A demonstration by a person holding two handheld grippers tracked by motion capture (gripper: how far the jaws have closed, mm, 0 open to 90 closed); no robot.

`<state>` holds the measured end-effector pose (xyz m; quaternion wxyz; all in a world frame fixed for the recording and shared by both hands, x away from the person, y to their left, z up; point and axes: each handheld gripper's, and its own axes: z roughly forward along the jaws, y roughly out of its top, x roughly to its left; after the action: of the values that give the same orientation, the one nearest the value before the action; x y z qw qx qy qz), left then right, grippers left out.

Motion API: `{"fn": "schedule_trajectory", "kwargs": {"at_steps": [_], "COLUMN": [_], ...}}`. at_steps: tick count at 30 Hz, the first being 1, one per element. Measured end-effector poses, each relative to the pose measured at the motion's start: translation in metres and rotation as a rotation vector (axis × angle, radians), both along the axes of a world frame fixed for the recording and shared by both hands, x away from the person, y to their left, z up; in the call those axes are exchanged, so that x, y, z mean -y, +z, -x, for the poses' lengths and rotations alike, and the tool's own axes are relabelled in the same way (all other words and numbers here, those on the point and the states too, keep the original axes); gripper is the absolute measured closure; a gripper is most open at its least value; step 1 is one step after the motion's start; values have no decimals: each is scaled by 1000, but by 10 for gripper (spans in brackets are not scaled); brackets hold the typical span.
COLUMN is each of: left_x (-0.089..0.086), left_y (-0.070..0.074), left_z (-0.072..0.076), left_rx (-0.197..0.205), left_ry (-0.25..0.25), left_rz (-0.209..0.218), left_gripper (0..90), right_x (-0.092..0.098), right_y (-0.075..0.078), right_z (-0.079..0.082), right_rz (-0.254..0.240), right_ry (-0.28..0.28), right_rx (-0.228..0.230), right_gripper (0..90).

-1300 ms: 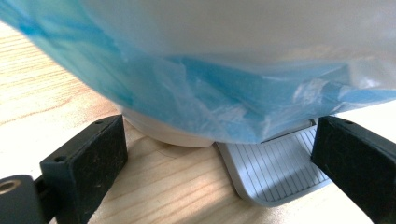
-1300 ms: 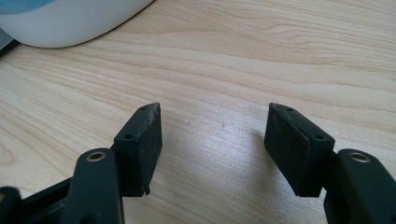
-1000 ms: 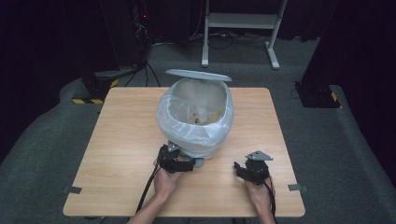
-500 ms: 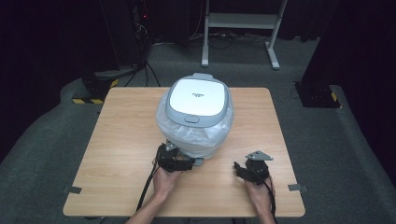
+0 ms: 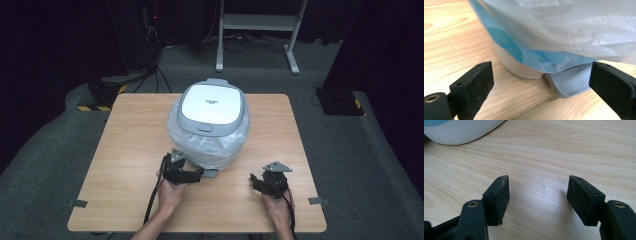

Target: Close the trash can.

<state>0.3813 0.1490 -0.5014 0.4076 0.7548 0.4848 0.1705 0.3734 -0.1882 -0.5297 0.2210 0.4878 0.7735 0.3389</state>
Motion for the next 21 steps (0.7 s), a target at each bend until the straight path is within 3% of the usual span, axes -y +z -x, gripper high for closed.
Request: {"fn": "schedule_trajectory", "kwargs": {"at_steps": [21], "left_x": [-24], "left_y": [4], "left_z": [6], "left_rx": [14], "left_ry": [33], "left_rz": [-43], "left_gripper": [87], "right_x": [0], "right_y": [0], "right_z": [0], "right_rz": [1], "right_ry": [3], "right_rx": [-4], "right_gripper": [335]}}
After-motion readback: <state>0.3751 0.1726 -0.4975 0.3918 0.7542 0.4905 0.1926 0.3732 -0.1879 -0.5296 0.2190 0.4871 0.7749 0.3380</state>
